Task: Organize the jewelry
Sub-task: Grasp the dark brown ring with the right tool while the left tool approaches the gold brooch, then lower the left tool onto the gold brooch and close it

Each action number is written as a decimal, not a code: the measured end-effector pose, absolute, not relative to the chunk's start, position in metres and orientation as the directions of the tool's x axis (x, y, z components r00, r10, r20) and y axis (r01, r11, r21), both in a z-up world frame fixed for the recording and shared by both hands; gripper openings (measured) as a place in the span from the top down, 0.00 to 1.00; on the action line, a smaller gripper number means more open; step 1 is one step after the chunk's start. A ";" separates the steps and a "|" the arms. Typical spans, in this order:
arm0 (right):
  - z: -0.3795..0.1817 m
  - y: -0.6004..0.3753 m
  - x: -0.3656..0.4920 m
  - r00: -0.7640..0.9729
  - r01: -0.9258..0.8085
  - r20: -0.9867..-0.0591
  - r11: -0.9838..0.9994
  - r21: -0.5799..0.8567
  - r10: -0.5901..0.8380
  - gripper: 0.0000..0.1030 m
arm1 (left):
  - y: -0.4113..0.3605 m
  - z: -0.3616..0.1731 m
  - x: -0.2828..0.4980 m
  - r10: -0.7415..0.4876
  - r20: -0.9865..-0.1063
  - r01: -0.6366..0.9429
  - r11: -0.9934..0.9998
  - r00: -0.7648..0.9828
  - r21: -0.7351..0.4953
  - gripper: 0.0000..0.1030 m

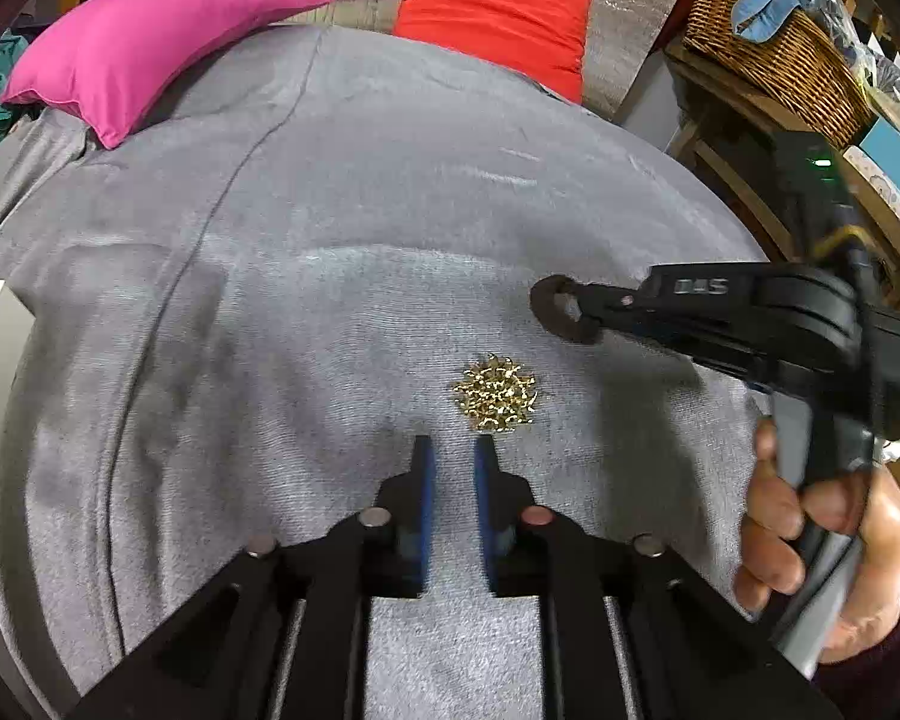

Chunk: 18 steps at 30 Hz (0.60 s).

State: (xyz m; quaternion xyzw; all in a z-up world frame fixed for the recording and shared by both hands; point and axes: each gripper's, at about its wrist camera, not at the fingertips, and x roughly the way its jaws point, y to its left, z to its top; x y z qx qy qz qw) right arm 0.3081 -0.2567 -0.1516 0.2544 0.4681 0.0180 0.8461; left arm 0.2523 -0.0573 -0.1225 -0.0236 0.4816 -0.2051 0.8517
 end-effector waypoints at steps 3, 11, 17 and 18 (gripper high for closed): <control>-0.142 -0.262 0.298 0.588 0.200 -0.767 0.873 0.445 0.256 0.90 | -0.068 -0.123 0.253 -0.356 -0.808 0.340 0.917 0.469 -0.207 0.59; -0.135 -0.282 0.282 0.606 0.210 -0.745 0.847 0.488 0.279 0.90 | -0.098 -0.136 0.262 -0.354 -0.823 0.384 0.905 0.444 -0.182 0.50; -0.135 -0.291 0.277 0.610 0.214 -0.733 0.827 0.519 0.302 0.90 | -0.096 -0.143 0.269 -0.339 -0.826 0.370 0.913 0.451 -0.173 0.55; -0.134 -0.291 0.277 0.612 0.213 -0.729 0.824 0.524 0.306 0.90 | -0.097 -0.144 0.270 -0.334 -0.826 0.370 0.914 0.454 -0.166 0.58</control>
